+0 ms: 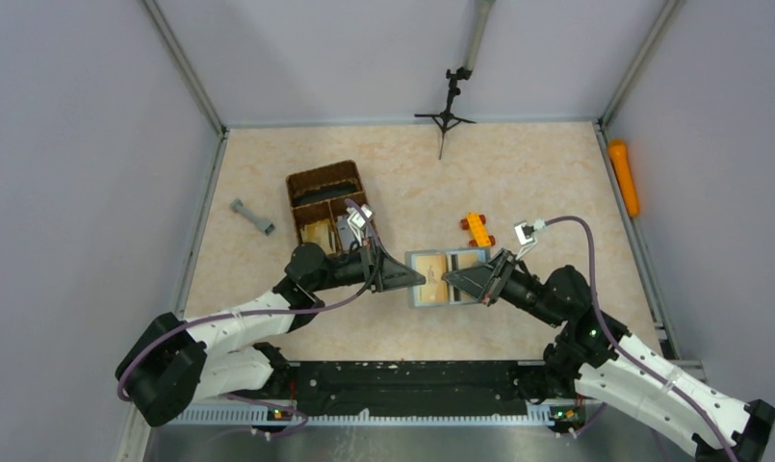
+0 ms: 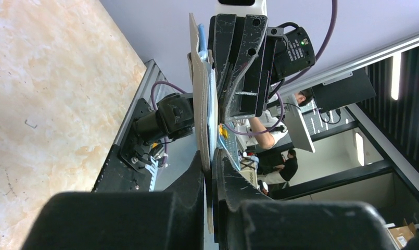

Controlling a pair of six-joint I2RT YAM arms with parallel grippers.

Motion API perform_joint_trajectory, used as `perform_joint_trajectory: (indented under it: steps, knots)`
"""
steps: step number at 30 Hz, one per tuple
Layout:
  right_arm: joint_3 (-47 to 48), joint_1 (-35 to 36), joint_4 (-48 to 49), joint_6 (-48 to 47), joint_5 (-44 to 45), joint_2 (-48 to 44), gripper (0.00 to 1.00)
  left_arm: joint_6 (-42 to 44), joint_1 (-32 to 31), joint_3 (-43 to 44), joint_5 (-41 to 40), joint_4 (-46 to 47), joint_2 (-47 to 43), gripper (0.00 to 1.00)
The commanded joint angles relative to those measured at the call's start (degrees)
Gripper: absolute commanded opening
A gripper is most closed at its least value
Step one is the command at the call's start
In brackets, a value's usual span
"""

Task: Take the credit cards out of the card holder
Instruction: Remove the credit card from the card holder.

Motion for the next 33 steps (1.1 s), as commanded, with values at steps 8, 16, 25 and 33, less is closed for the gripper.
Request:
perform_joint_trajectory:
  steps: [8,16,25,33]
  knots:
    - [0.5,-0.6,-5.3,-1.4,5.6,-2.7,0.00,-1.7,2.3,-1.4,0.6,7.5,-1.8,0.00]
    - [-0.8,-1.4,0.6,-0.9,0.2,-0.3,0.20,-2.5,2.7,-1.6,1.9,8.3,-1.2,0.00]
    - [-1.7,-1.4,9.4,0.1,-5.9,5.8,0.30,-2.8,2.6,-1.1,2.8,9.1,0.2,0.00]
    - [-1.6,-1.4,7.9,0.4,-3.5,4.6,0.00,-3.3,2.6,-1.0,3.7,11.3,1.4,0.18]
